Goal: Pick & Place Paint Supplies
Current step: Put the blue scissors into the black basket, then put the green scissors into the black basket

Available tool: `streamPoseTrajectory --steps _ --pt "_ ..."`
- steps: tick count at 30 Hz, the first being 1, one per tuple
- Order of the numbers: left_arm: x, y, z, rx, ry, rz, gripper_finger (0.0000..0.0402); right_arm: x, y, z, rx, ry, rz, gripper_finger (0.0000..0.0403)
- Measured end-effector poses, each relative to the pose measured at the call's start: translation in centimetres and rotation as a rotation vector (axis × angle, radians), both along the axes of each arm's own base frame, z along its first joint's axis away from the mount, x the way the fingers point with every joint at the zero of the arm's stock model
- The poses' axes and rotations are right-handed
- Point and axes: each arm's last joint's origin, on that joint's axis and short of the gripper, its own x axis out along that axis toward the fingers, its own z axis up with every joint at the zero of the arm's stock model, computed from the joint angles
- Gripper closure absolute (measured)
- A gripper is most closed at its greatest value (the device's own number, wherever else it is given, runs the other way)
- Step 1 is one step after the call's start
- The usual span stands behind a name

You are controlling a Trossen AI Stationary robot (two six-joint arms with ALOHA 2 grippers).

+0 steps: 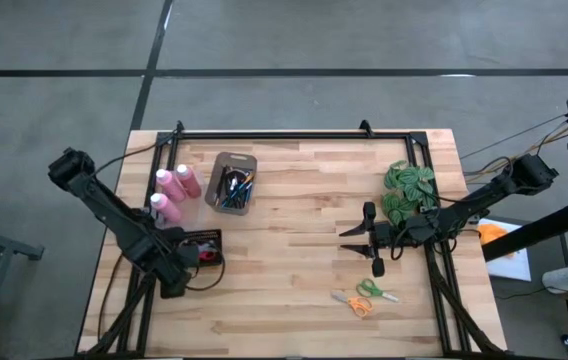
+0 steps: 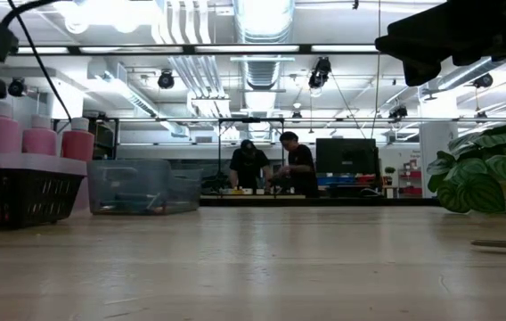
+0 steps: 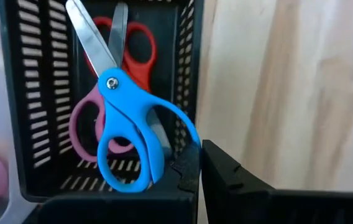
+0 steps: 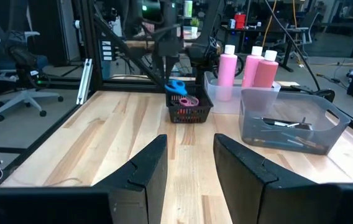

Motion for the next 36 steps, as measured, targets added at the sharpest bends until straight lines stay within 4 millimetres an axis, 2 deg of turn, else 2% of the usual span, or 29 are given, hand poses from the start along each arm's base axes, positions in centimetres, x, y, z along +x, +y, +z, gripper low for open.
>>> streamPoseTrajectory --steps 4,10,19,22,31,36 --pt "-0.3 0.3 -0.9 0.014 0.017 -0.007 0.0399 0.0 0.0 0.0 0.0 0.0 0.0 0.0273" --pt "-0.2 0.2 -0.9 0.012 0.008 -0.009 0.0394 0.0 0.0 0.0 0.001 0.0 0.0 0.0273" --pt "-0.1 0.2 -0.9 0.007 -0.004 -0.014 0.0305 0.0 0.0 0.0 0.001 0.0 0.0 0.0273" --pt "-0.1 0.2 -0.9 0.007 -0.004 -0.015 0.0288 0.0 0.0 0.0 0.0 0.0 0.0 0.0273" --pt "0.2 -0.1 -0.9 -0.009 -0.038 -0.015 0.0282 0.0 0.0 0.0 0.0 0.0 0.0 0.0273" --pt "0.9 -0.5 0.5 0.0 -0.126 -0.005 0.0282 0.0 0.0 0.0 0.001 0.0 0.0 0.0273"
